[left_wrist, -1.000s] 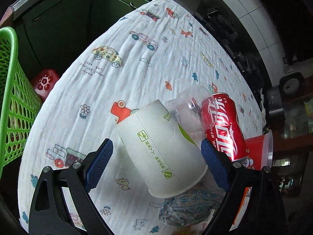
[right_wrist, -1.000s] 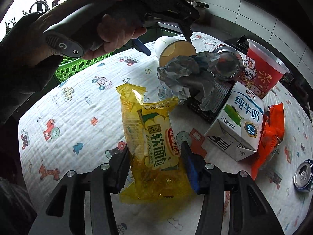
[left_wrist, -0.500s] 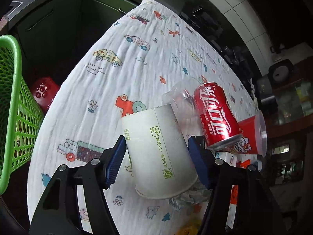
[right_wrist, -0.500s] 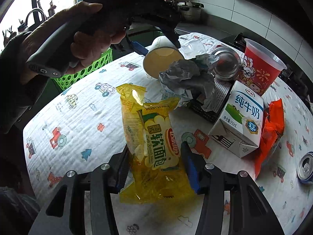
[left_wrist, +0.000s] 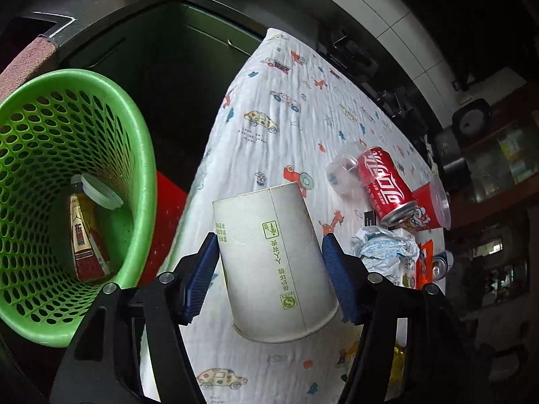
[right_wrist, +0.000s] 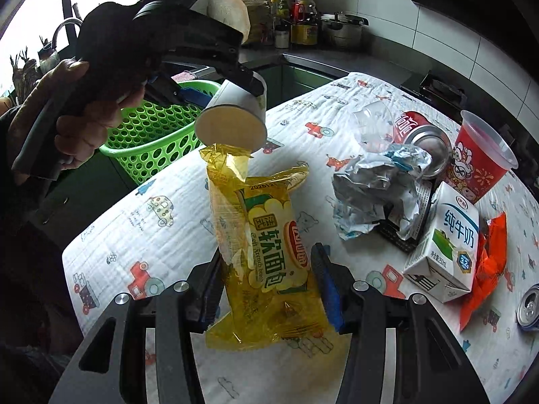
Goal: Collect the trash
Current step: 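Drop the paper cup with the left gripper while the right drops the wrapper into the basket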
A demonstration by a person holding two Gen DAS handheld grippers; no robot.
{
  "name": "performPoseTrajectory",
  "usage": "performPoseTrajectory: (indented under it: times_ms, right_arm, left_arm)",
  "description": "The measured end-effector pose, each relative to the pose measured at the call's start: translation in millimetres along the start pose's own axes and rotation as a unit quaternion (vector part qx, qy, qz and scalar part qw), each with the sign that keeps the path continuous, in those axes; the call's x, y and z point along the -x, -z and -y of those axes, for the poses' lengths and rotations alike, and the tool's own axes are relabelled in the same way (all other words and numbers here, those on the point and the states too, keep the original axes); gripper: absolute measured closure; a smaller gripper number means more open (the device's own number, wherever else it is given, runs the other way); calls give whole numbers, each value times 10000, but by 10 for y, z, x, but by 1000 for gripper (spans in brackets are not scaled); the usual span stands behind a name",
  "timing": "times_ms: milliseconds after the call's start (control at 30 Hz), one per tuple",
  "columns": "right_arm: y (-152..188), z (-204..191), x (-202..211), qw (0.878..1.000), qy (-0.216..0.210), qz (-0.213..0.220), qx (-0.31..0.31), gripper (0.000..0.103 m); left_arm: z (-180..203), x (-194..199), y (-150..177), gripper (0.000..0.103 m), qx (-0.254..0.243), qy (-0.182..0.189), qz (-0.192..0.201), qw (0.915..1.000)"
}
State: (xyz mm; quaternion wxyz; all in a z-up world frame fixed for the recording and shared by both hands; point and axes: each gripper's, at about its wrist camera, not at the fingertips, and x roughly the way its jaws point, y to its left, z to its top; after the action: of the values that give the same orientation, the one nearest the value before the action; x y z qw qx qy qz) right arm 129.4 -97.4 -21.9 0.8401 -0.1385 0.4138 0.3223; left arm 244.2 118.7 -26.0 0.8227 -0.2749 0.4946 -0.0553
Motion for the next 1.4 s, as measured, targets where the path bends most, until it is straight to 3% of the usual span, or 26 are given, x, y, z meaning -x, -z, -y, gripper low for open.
performPoseTrajectory:
  times_ms: [300, 467, 667, 1167, 1267, 1333, 1400]
  right_arm:
    - [-588, -363, -260, 9995, -254, 169, -17, 54]
    - [-943, -575, -495, 9989, -409, 210, 4, 54]
    - [-1256, -772, -732, 9983, -532, 229, 14, 54]
    - [-1797, -1210, -1321, 9974, -699, 148, 20, 53]
    - [-1845, -1259, -1433, 9974, -699, 121, -82, 44]
    - [-1856, -1274, -1463, 9970, -743, 146, -155, 28]
    - [-1865, -1280, -1453, 9969, -732, 209, -179, 24]
  left_arm:
    - [-929, 709, -180, 41, 109, -920, 642, 9936]
    - [-1473, 757, -236, 40, 319, -1466, 661, 9865]
    - [-1830, 693, -205, 38, 458, -1789, 568, 9812]
    - [-2088, 899, -43, 23, 718, -1705, 724, 9801]
    - [-2079, 990, -4, 20, 733, -1675, 837, 9796]
    - [-2065, 1043, 12, 19, 712, -1700, 906, 9787]
    - [-2040, 1085, 26, 18, 678, -1739, 962, 9777]
